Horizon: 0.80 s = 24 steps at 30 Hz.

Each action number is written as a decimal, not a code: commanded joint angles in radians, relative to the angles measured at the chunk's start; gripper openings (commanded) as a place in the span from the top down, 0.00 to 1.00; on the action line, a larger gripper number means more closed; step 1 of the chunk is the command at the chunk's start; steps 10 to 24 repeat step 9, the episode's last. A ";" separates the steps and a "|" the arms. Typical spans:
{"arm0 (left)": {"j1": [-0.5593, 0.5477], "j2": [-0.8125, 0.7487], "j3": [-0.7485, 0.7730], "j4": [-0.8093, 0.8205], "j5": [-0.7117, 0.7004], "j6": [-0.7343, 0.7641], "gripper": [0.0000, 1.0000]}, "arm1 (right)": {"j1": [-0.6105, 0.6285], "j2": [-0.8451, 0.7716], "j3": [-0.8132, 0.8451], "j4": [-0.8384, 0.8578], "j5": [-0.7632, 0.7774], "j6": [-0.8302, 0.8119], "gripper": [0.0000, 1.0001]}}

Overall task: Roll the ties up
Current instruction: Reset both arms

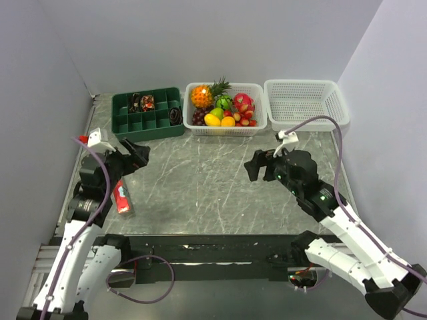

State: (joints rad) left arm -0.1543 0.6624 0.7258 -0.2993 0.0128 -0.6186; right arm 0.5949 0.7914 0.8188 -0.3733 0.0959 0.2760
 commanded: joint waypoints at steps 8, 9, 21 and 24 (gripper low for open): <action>-0.002 -0.063 -0.048 0.058 0.025 0.019 0.04 | -0.004 -0.093 -0.056 0.074 0.022 -0.058 0.01; -0.002 -0.064 -0.060 0.081 0.039 0.035 0.04 | -0.004 -0.093 -0.069 0.074 0.048 -0.063 0.01; -0.002 -0.064 -0.060 0.081 0.039 0.035 0.04 | -0.004 -0.093 -0.069 0.074 0.048 -0.063 0.01; -0.002 -0.064 -0.060 0.081 0.039 0.035 0.04 | -0.004 -0.093 -0.069 0.074 0.048 -0.063 0.01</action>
